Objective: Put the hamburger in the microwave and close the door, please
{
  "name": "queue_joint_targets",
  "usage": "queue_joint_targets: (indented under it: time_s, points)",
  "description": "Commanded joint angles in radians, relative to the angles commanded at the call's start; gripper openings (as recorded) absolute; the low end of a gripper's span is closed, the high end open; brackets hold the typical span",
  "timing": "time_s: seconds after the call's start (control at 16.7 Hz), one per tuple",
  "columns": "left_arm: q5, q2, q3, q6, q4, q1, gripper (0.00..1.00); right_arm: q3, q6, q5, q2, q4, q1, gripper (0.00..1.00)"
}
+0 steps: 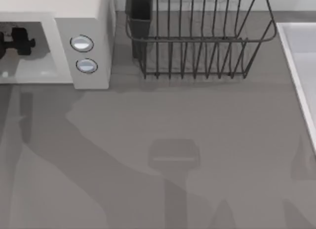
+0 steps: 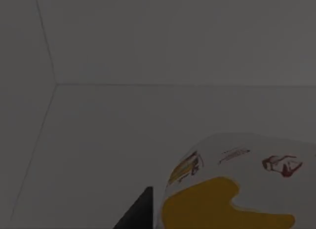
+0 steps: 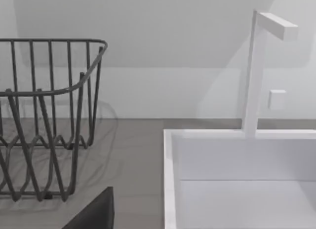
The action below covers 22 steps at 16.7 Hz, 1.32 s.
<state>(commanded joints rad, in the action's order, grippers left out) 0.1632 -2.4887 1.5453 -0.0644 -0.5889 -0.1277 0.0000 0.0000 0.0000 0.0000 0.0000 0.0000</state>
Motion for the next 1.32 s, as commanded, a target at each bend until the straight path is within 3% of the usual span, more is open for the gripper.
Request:
queue_joint_targets:
  time_s: [0.42,0.9,0.96,1.32]
  points:
    - [0.000,0.000,0.000,0.000,0.000,0.000,0.98,0.000,0.000,0.000,0.000,0.000,0.000,1.00]
    - [0.000,0.000,0.000,0.000,0.000,0.000,1.00,0.000,0.000,0.000,0.000,0.000,0.000,1.00]
    - [0.016,0.150,-0.243,-0.001,-0.081,-0.026,1.00,0.000,0.000,0.000,0.000,0.000,0.000,1.00]
    - [0.022,0.263,-0.412,-0.007,-0.214,-0.037,1.00,0.000,0.000,0.000,0.000,0.000,0.000,1.00]
